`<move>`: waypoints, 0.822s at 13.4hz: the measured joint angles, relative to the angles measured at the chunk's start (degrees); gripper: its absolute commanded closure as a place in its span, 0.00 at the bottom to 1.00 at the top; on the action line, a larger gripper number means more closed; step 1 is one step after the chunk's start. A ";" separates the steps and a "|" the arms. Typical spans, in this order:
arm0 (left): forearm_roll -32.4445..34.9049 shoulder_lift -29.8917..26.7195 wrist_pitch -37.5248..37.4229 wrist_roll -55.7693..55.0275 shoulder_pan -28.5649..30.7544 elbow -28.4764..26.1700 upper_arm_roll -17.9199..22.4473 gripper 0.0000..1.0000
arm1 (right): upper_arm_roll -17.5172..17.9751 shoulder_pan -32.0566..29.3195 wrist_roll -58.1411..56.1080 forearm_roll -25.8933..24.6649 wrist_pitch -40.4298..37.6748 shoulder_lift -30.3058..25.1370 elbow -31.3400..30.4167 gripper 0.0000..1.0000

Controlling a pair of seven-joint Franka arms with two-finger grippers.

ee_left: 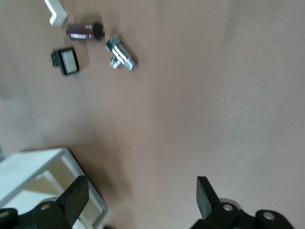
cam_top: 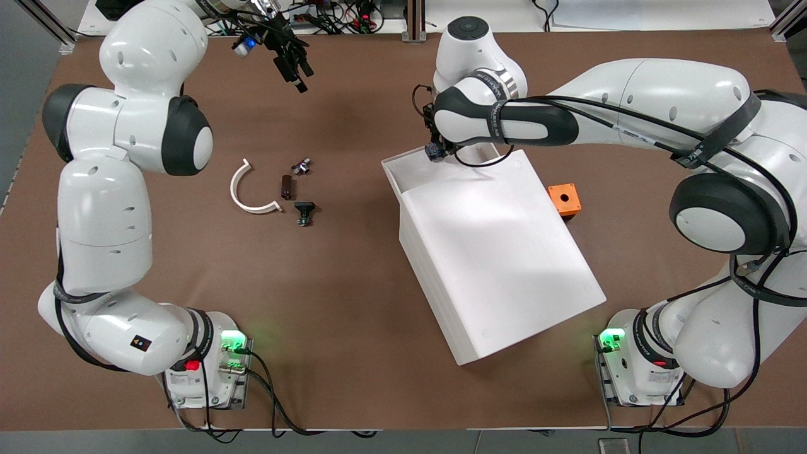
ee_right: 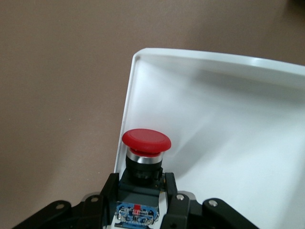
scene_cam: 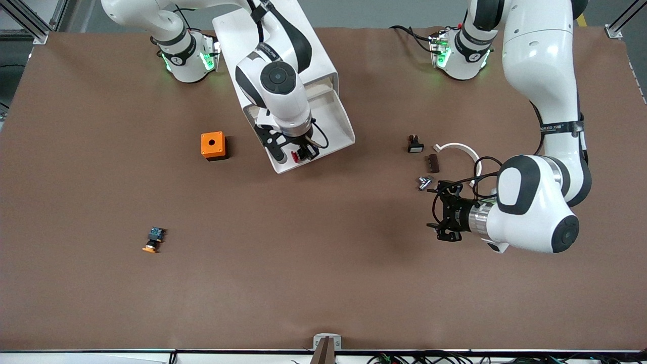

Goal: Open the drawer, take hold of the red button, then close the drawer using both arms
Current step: 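Lift the red button out and carry it beside the yellow button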

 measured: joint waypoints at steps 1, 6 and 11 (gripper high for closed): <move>1.70 -0.08 0.00 2.18 -0.79 0.01 -0.06 0.01 | -0.04 0.00 0.10 0.00 0.12 -0.08 0.10 0.98; 4.56 -0.82 0.95 12.95 -5.64 0.01 -0.11 0.01 | -1.38 -3.64 -8.28 -0.07 -5.75 -1.86 4.37 0.98; 6.78 -0.75 5.36 21.58 -7.32 -0.49 -0.21 0.01 | -1.94 -15.25 -35.07 -0.12 -8.95 -2.75 5.21 0.98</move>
